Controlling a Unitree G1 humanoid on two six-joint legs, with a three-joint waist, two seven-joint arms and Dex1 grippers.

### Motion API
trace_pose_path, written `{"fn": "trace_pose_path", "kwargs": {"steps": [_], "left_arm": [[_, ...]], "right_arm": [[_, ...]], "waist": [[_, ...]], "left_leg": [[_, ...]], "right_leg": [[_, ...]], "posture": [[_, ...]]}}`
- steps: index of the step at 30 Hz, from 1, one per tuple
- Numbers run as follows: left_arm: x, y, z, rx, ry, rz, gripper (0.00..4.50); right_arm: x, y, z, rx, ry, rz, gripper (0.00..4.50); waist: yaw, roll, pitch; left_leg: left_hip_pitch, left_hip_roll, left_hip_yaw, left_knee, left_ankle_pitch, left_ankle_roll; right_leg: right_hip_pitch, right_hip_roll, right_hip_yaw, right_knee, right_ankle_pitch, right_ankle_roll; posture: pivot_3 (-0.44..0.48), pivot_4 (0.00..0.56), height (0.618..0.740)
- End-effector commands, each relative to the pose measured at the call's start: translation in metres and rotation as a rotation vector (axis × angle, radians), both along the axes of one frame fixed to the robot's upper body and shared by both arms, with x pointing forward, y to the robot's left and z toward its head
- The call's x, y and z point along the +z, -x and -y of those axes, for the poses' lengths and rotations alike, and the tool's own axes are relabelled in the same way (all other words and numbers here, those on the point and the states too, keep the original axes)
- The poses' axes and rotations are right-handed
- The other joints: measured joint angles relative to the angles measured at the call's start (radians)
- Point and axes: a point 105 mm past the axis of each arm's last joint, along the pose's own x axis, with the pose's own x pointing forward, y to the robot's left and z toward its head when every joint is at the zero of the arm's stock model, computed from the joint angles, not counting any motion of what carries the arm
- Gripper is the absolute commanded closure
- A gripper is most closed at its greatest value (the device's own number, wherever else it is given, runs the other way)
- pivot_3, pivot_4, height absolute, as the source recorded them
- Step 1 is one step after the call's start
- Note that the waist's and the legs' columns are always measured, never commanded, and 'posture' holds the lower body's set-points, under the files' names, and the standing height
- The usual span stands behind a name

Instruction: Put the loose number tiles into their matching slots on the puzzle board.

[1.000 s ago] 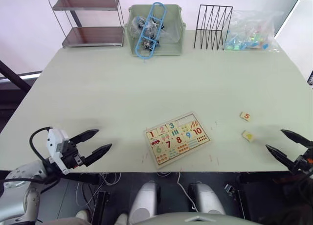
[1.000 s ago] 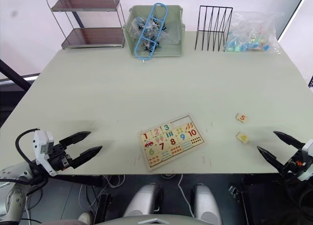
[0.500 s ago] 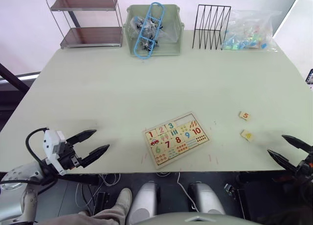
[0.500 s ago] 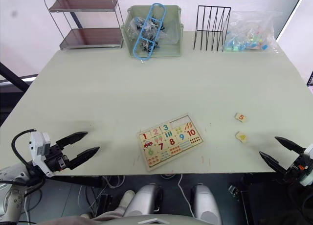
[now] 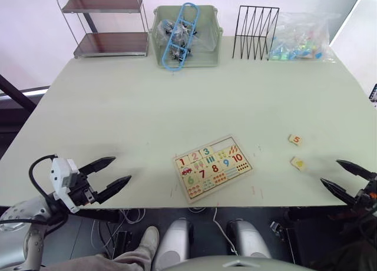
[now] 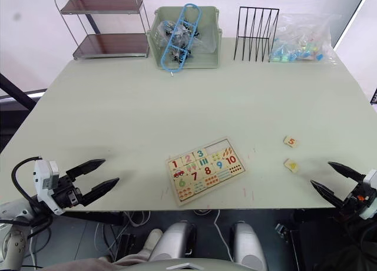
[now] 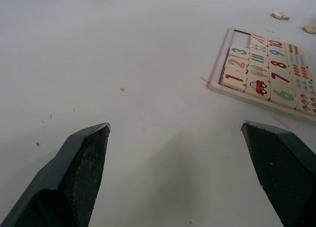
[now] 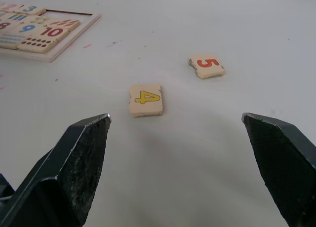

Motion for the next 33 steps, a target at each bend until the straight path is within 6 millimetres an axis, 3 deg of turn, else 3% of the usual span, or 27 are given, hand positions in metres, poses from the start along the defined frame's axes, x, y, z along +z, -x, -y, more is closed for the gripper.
{"fn": "trace_pose_path", "kwargs": {"steps": [1, 13, 27, 33], "left_arm": [[0.010, -0.001, -0.001, -0.010, -0.008, 0.044, 0.01], [0.012, -0.006, -0.001, -0.053, -0.011, 0.046, 0.01], [0.022, -0.018, 0.001, -0.167, -0.059, 0.082, 0.01], [0.023, -0.027, 0.004, -0.172, -0.135, 0.131, 0.01]], "right_arm": [[0.007, 0.001, 0.002, 0.005, 0.020, 0.039, 0.00], [0.010, 0.001, -0.004, 0.019, 0.022, 0.057, 0.00], [0.026, -0.016, -0.018, 0.032, 0.016, 0.116, 0.00], [0.019, -0.026, -0.023, 0.039, 0.069, 0.065, 0.00]], "waist": [[0.000, 0.000, 0.000], [0.000, 0.000, 0.000], [0.000, 0.000, 0.000], [0.000, 0.000, 0.000]], "left_leg": [[0.000, 0.000, 0.000, 0.000, 0.000, 0.000], [0.000, 0.000, 0.000, 0.000, 0.000, 0.000], [0.000, 0.000, 0.000, 0.000, 0.000, 0.000], [0.000, 0.000, 0.000, 0.000, 0.000, 0.000]], "right_leg": [[0.000, 0.000, 0.000, 0.000, 0.000, 0.000], [0.000, 0.000, 0.000, 0.000, 0.000, 0.000], [0.000, 0.000, 0.000, 0.000, 0.000, 0.000], [0.000, 0.000, 0.000, 0.000, 0.000, 0.000]], "posture": [[0.000, 0.150, 0.740], [0.000, 0.150, 0.740], [0.000, 0.150, 0.740], [0.000, 0.150, 0.740]]}}
